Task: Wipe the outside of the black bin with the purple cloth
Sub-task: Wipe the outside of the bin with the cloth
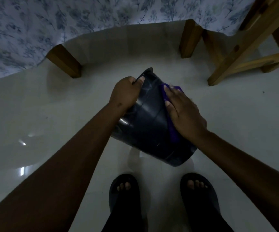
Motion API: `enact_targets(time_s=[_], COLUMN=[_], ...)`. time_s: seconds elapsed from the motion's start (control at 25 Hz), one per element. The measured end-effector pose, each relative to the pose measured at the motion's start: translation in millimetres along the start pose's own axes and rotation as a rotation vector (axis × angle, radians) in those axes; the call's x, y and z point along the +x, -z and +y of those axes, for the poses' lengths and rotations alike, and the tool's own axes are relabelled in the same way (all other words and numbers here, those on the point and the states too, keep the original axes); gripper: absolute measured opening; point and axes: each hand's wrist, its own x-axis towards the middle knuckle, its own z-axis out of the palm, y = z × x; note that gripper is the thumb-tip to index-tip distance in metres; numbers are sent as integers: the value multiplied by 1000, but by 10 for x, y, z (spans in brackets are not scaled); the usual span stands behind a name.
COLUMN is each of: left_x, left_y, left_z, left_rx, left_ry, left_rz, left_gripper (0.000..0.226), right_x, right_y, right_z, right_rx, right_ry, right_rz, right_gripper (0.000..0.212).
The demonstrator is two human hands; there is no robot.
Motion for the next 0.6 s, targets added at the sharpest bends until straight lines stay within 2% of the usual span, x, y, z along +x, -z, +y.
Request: enact_targets(time_s=[0.08,0.12,0.16,0.24,0.32,0.4,0.48,0.6], left_x=[-151,-259,-372,-470,-384,-195,-50,-47], left_y=[129,164,159,67,-1,-14,-23,-37], left_z=[-47,-125,-223,-346,-324,-224,-149,-192], left_rx=[-187,-223,-223,-148,-66,-16,-24,-86], left_ry=[12,8,-3,-16,-22,-38,-40,11], left_rz=[-171,-222,-221,-73,42,39,5,-20], left_gripper=[37,34,32,28,28,29,31,32], right_x=[112,217,318,377,138,-261,-457,-52], right_y=[48,65,72,38,-76,-215,-234,-102], right_z=[62,104,138,102,-97,-317,-373,-271], right_rx=[59,114,148,81,-102,-239,-295,-260], right_ry=[-5,-69,-154,-253,-159,-30,15,-16], right_rz=[-59,-113,-158,-151,-29,20,36,35], right_gripper=[48,47,47,50,53,57,58,53])
